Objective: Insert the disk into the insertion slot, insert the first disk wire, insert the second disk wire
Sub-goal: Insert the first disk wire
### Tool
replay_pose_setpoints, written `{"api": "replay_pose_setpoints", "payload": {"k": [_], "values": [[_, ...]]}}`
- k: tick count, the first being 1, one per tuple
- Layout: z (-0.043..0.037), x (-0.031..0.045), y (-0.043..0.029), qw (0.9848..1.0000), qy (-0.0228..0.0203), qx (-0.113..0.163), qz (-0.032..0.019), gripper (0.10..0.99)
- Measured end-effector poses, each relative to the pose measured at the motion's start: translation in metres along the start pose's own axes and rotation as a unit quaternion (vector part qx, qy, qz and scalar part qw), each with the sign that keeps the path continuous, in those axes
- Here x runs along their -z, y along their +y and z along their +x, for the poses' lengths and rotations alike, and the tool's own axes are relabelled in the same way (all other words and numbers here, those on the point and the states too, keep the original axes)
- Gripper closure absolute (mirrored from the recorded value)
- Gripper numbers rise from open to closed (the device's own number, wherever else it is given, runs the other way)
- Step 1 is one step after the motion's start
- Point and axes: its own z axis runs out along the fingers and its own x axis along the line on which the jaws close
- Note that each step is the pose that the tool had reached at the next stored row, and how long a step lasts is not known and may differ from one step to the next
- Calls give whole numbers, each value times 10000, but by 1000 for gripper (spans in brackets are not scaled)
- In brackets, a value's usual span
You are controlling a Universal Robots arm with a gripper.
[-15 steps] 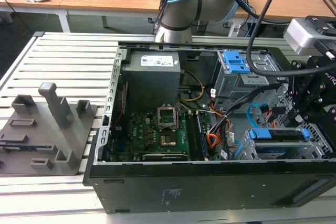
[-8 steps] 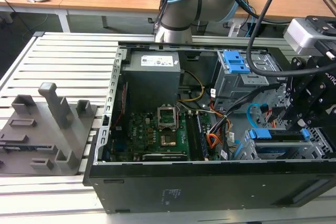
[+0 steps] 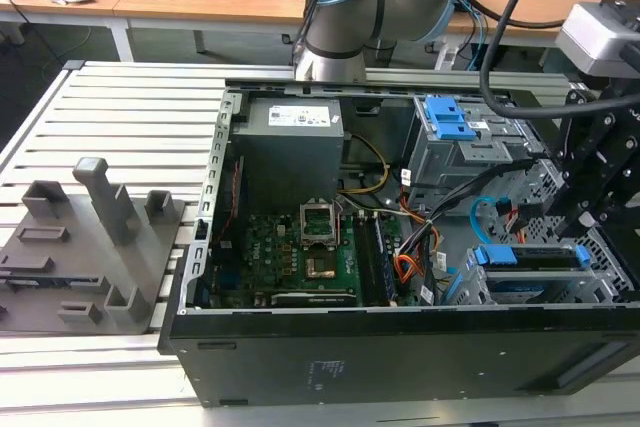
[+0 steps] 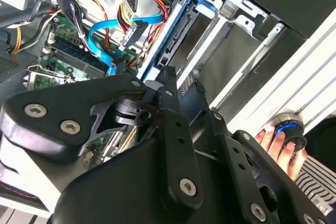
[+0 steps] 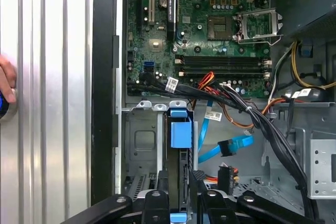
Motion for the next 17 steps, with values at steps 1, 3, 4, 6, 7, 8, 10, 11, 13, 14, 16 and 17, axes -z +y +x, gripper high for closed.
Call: {"api": "replay_pose_setpoints", "payload": {"k": [1, 3, 4, 6, 7, 8, 10, 11, 13, 14, 16, 17], "values": [[-1, 37, 1, 10000, 0, 0, 0, 784], [-6, 94, 4, 10000, -1, 0, 0, 784], [-6, 95, 4, 10000, 0, 0, 0, 784], [-28, 95, 4, 10000, 0, 0, 0, 784], [-47, 95, 4, 10000, 0, 0, 0, 784], [-92, 95, 5, 10000, 0, 0, 0, 784], [-246, 96, 8, 10000, 1, 0, 0, 784], [-272, 93, 8, 10000, 2, 0, 0, 784], [-278, 81, 8, 9999, 3, -100, 0, 784], [-278, 76, 8, 9998, 0, -184, -1, 784], [-278, 49, 6, 9989, -11, -465, -2, 784], [-279, 31, 6, 9986, -12, -524, -2, 784]]}}
